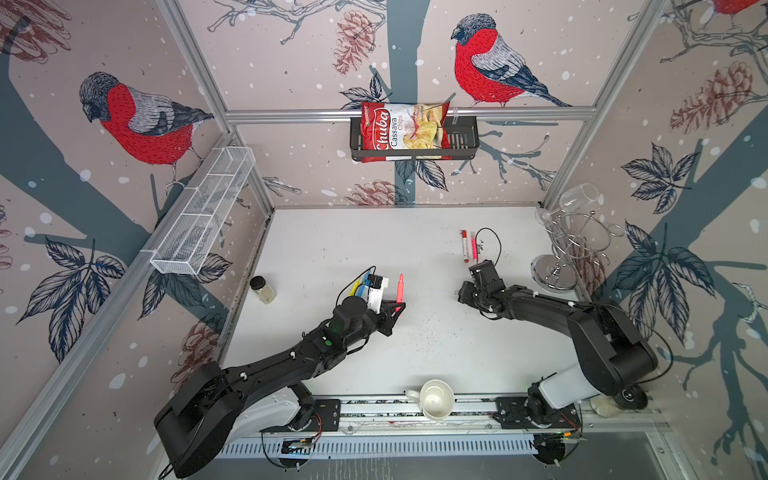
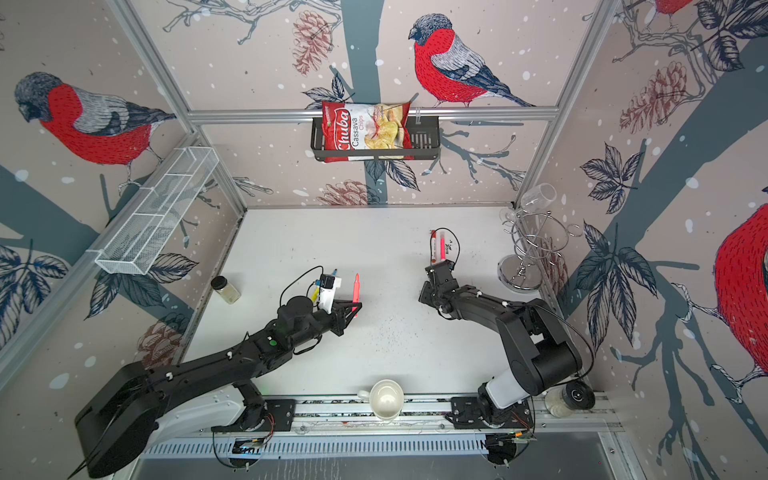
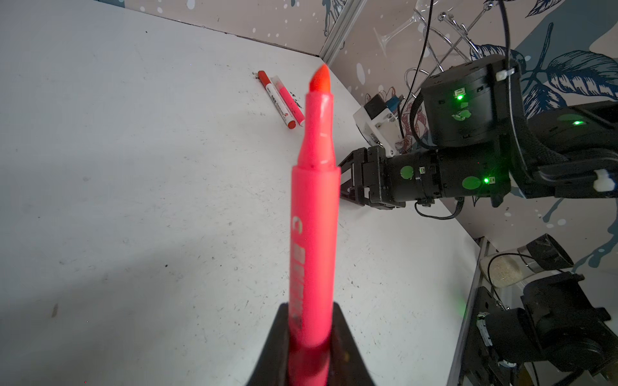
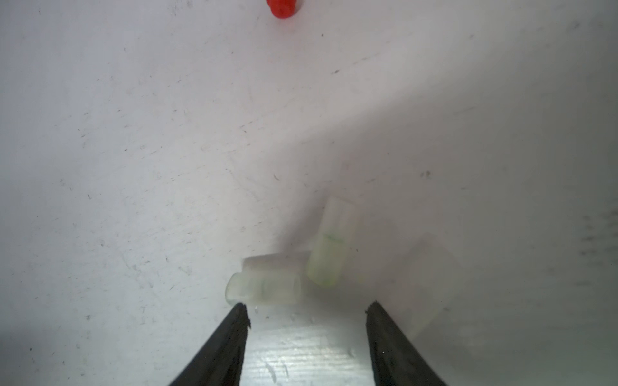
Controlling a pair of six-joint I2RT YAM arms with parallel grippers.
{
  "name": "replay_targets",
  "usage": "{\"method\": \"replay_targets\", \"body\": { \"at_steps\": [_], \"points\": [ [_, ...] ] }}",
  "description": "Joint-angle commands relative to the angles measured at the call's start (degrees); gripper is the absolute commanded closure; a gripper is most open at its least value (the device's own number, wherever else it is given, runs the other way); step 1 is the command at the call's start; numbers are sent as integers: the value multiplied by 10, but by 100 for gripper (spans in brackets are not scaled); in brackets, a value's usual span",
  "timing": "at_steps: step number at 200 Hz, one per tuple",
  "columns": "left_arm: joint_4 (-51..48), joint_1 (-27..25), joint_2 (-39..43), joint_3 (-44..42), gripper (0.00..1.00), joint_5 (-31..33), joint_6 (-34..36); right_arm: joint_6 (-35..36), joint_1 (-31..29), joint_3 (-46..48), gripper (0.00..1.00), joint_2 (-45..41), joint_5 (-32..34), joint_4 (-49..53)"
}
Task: Insert the pens into the pen caps
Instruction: 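Lower the right gripper and grasp an upright translucent cap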
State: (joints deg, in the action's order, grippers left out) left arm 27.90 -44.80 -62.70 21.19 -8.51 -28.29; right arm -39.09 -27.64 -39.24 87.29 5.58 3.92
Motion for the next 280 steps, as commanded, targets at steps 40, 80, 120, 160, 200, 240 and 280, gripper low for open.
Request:
{"method": "replay_targets", "body": {
  "at_steps": [40,80,120,160,200,240,280],
  "points": [
    [21,0,4,-2,99,10,11,6,25,15,41,-45,30,34],
    [19,0,13,-2,99,16,17,12,24,1,41,-98,30,51],
    [22,0,17,1,98,15,19,44,47,-37,42,-88,46,85],
    [16,0,23,-3,98,14,21,101,76,-51,43,-55,34,102],
    [12,0,26,-8,98,14,21,139,86,-68,48,-6,26,119],
    [10,0,31,-13,98,14,20,153,87,-76,55,22,17,125],
    [8,0,35,-14,98,17,20,165,87,-75,57,30,14,130]
  ]
}}
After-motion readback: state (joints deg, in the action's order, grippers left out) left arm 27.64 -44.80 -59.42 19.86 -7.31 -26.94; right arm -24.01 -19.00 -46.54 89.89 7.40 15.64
